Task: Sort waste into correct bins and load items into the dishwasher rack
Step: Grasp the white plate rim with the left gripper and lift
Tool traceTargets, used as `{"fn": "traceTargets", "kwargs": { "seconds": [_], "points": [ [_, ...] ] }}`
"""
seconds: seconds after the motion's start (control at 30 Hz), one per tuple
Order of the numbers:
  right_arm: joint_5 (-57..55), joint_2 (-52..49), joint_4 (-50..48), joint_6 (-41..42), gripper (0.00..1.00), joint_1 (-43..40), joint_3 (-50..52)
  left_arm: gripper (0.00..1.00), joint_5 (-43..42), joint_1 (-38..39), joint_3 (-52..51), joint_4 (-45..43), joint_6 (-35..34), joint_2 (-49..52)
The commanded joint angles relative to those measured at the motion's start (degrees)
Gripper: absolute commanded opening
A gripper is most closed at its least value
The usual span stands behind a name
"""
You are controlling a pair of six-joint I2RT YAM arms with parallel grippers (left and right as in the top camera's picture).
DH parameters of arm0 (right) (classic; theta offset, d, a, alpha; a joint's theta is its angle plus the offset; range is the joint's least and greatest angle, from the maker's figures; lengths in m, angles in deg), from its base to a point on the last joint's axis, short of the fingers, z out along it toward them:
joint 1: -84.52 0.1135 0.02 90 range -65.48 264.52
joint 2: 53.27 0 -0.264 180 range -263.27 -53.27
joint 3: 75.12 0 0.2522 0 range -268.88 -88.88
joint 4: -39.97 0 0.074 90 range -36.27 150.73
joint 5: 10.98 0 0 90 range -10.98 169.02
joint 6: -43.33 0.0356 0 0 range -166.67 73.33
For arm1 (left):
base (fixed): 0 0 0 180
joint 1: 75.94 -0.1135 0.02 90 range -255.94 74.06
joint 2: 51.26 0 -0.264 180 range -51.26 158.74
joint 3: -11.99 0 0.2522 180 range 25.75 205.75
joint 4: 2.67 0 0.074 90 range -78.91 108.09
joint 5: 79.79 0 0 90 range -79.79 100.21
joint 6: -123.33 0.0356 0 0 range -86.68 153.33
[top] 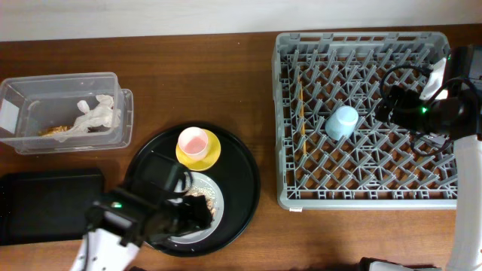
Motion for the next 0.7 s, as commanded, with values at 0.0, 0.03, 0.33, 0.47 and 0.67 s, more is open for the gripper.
{"fn": "traceTargets", "kwargs": {
  "seconds": [0.0,0.03,0.33,0.47,0.67],
  "points": [
    [-0.72,-0.26,0.11,0.26,0.98,-0.17,-0.26,0.75,8.17,11.67,-5.75,-5.35,-9.33,3.87],
    [-0.72,-0.26,0.13,0.26,0.98,-0.17,-0.26,0.75,11.74,15.8,-5.73,-7.19,-11.56,8.55],
    [-0.72,-0.26,0.11,0.26,0.98,-0.17,-0.26,0.5,27.91,22.6,-0.55,-20.55,-13.29,29.79],
    [-0.72,-0.26,0.13,0.26,0.98,-0.17,-0.26,0.47,31.74,22.58,-0.55,-27.91,-11.37,32.52],
    [-0.72,-0.26,0.11,0.26,0.98,-0.17,-0.26,0.27,31.52,22.6,-0.55,-28.59,-12.59,39.34]
  ]
}}
